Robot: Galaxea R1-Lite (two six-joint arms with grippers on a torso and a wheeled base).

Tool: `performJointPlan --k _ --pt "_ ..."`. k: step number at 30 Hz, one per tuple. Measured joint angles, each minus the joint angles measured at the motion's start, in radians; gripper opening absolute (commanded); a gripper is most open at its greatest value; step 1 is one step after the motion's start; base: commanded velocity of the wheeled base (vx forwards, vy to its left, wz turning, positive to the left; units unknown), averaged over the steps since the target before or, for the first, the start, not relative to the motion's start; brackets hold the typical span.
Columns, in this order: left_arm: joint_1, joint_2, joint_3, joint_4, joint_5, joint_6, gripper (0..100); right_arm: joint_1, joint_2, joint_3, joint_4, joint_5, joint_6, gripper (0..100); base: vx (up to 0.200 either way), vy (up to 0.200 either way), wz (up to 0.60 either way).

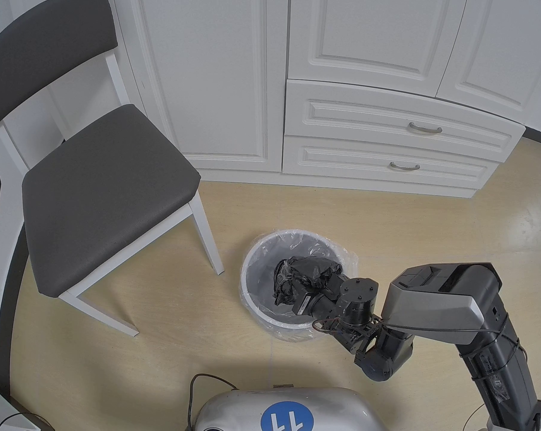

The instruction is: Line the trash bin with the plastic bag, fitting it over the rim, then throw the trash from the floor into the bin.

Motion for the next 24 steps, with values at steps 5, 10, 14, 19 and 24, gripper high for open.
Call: performJointPlan --k 5,10,14,19,24 --pt "0.000 0.004 0.000 0.000 -0.001 0.000 100 -0.016 0.049 -0.040 -0.003 0.003 0.000 0 0.000 0.000 0.00" --pt "0.000 0.012 0.000 0.000 -0.001 0.000 100 -0.019 0.086 -0.074 0.000 -0.001 0.000 0 0.000 0.000 0.00" --pt "0.000 0.016 0.001 0.000 -0.001 -0.001 100 -0.012 0.102 -0.087 0.000 -0.008 0.000 0 0.000 0.000 0.00" --pt "0.000 0.017 0.001 0.000 -0.001 -0.001 100 0.002 0.099 -0.081 0.001 -0.013 -0.001 0 0.000 0.000 0.00" --pt "0.000 0.017 0.000 -0.001 0.000 -0.002 100 0.026 0.069 -0.055 0.000 -0.020 -0.004 0 0.000 0.000 0.00"
